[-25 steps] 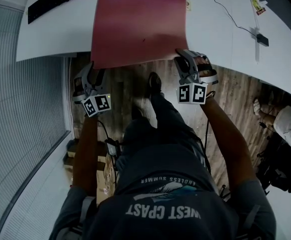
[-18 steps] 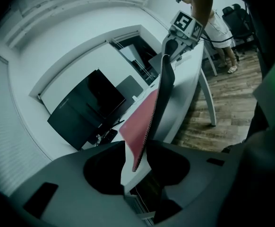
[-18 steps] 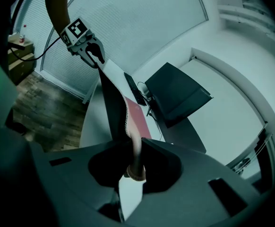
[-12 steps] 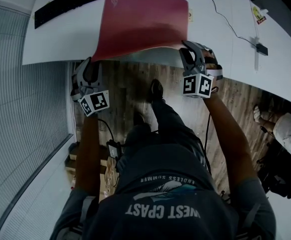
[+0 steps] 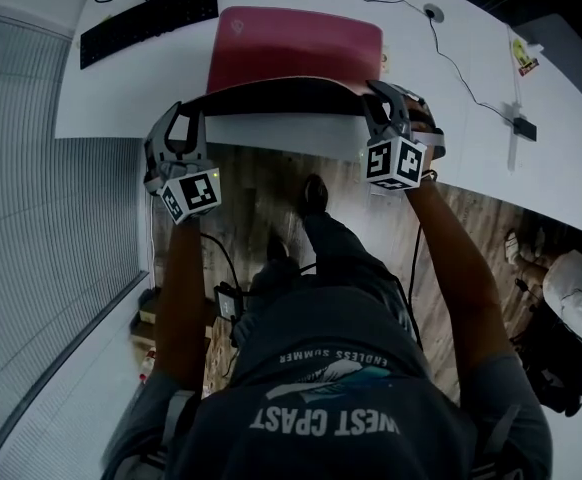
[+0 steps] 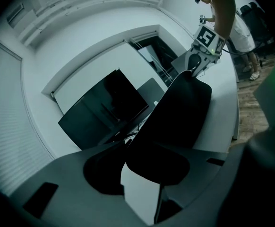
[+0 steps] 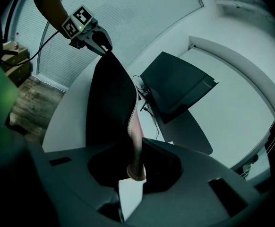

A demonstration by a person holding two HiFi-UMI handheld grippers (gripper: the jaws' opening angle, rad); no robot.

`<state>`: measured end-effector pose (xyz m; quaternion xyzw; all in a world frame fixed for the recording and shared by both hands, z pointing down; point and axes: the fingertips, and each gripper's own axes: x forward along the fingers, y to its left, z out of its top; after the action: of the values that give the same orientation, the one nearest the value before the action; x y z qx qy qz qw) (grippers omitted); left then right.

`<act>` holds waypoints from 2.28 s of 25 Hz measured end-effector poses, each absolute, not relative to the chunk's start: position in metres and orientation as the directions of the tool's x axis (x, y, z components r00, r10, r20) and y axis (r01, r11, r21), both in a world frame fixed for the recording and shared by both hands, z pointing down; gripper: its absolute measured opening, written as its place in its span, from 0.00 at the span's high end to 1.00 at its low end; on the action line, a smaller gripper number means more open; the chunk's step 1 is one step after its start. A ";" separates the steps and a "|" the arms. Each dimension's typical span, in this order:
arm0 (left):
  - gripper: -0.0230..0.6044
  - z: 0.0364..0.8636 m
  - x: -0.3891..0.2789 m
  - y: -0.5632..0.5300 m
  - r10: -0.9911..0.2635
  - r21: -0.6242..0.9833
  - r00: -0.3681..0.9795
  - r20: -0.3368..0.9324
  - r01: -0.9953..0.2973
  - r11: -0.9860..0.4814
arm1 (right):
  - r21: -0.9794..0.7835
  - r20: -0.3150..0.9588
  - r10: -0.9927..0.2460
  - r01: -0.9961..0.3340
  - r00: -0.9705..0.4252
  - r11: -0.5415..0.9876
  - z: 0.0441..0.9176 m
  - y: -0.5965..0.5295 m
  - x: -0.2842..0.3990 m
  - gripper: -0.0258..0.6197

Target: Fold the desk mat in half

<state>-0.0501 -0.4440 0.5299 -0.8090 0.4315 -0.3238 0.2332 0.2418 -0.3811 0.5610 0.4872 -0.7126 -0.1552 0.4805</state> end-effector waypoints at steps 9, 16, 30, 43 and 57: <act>0.72 0.516 -0.047 -0.475 -0.879 -0.661 0.378 0.292 -0.585 -0.471 | 0.628 0.605 -0.792 -0.561 -0.084 0.539 0.585 -0.431 0.261 0.84; 0.72 0.511 -0.050 -0.468 -0.874 -0.648 0.354 0.333 -0.588 -0.484 | 0.577 0.677 -0.733 -0.571 -0.065 0.584 0.615 -0.474 0.280 0.84; 0.72 0.518 -0.076 -0.452 -0.873 -0.604 0.313 0.375 -0.631 -0.486 | 0.470 0.795 -0.606 -0.648 0.016 0.600 0.669 -0.527 0.312 0.82; 0.72 0.503 -0.106 -0.444 -0.864 -0.562 0.337 0.374 -0.659 -0.500 | 0.381 0.863 -0.497 -0.767 0.093 0.517 0.667 -0.537 0.350 0.70; 0.83 0.441 -0.174 -0.397 -0.878 -0.529 0.384 0.284 -0.701 -0.478 | 0.354 0.708 -0.707 -0.862 -0.009 0.364 0.541 -0.519 0.298 0.67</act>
<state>-0.1742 -0.3969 0.4410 -0.8158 0.4841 -0.2710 0.1634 0.2978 -0.5186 0.5412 0.5565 -0.7044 0.0898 0.4313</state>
